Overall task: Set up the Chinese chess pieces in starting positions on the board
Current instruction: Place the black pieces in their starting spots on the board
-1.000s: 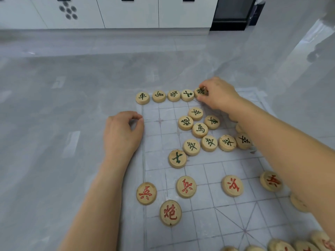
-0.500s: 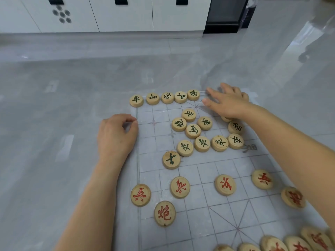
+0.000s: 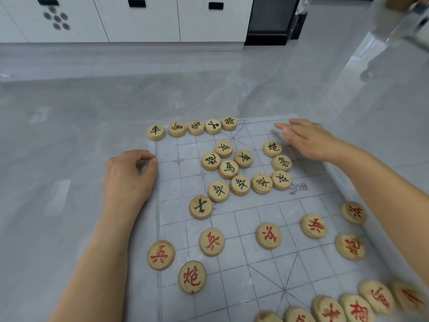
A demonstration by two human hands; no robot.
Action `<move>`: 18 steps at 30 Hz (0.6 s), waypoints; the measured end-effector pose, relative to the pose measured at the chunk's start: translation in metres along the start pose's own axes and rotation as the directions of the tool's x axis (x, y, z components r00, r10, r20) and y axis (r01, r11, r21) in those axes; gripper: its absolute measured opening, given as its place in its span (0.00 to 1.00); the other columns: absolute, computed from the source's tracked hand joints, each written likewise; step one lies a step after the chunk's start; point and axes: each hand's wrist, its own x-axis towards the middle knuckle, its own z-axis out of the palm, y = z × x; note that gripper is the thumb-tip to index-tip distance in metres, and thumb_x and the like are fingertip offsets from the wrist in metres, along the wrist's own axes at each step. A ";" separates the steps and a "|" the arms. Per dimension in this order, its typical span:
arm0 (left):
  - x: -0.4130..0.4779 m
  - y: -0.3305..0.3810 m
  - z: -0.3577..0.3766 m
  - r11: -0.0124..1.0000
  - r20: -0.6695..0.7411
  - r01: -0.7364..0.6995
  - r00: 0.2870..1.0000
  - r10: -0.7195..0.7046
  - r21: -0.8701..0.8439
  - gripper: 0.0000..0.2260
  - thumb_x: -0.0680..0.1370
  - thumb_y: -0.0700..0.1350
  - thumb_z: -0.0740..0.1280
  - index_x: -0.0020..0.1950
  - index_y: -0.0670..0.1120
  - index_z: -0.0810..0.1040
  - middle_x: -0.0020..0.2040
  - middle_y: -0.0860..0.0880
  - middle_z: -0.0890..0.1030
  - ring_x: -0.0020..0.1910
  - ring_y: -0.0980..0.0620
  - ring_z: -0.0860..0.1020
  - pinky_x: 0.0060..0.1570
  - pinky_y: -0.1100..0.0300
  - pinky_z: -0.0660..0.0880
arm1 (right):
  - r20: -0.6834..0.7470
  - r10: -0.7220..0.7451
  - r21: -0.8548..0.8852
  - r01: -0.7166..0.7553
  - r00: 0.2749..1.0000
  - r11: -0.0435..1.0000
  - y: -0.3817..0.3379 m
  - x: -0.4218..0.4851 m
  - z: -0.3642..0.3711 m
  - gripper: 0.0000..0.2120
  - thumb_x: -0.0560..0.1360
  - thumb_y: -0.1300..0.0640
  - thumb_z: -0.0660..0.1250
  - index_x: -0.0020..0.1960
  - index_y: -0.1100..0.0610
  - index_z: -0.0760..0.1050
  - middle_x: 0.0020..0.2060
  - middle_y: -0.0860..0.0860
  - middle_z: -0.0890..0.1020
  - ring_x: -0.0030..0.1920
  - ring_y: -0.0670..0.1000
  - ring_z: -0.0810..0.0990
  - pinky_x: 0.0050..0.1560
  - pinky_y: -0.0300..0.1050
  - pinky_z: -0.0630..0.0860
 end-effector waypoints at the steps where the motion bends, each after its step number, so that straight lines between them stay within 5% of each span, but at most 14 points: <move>1: 0.000 0.000 0.000 1.000 -0.002 -0.004 1.000 0.004 0.003 0.05 0.74 0.48 0.65 0.46 0.54 0.80 0.49 0.57 0.81 0.53 0.48 0.76 0.48 0.51 0.74 | 0.006 -0.008 -0.006 0.008 1.000 1.000 0.003 -0.006 0.002 0.26 0.75 0.32 0.41 0.70 0.35 0.58 0.74 0.49 0.58 0.74 0.58 0.54 0.71 0.61 0.53; 7: 0.000 0.001 -0.001 1.000 -0.002 -0.014 1.000 0.014 -0.006 0.04 0.74 0.48 0.66 0.46 0.53 0.80 0.49 0.55 0.81 0.50 0.48 0.77 0.47 0.50 0.75 | -0.020 -0.103 -0.044 0.102 0.995 0.994 -0.002 -0.033 0.007 0.19 0.80 0.43 0.49 0.70 0.37 0.62 0.74 0.46 0.60 0.72 0.56 0.57 0.70 0.57 0.54; 18: -0.002 0.007 -0.003 0.999 -0.014 -0.037 0.999 0.037 -0.024 0.05 0.74 0.45 0.67 0.47 0.48 0.81 0.49 0.50 0.82 0.49 0.50 0.78 0.46 0.53 0.75 | -0.252 -0.095 0.103 0.125 0.963 0.987 -0.030 -0.038 0.013 0.26 0.70 0.41 0.67 0.64 0.52 0.74 0.58 0.50 0.76 0.60 0.52 0.73 0.62 0.55 0.68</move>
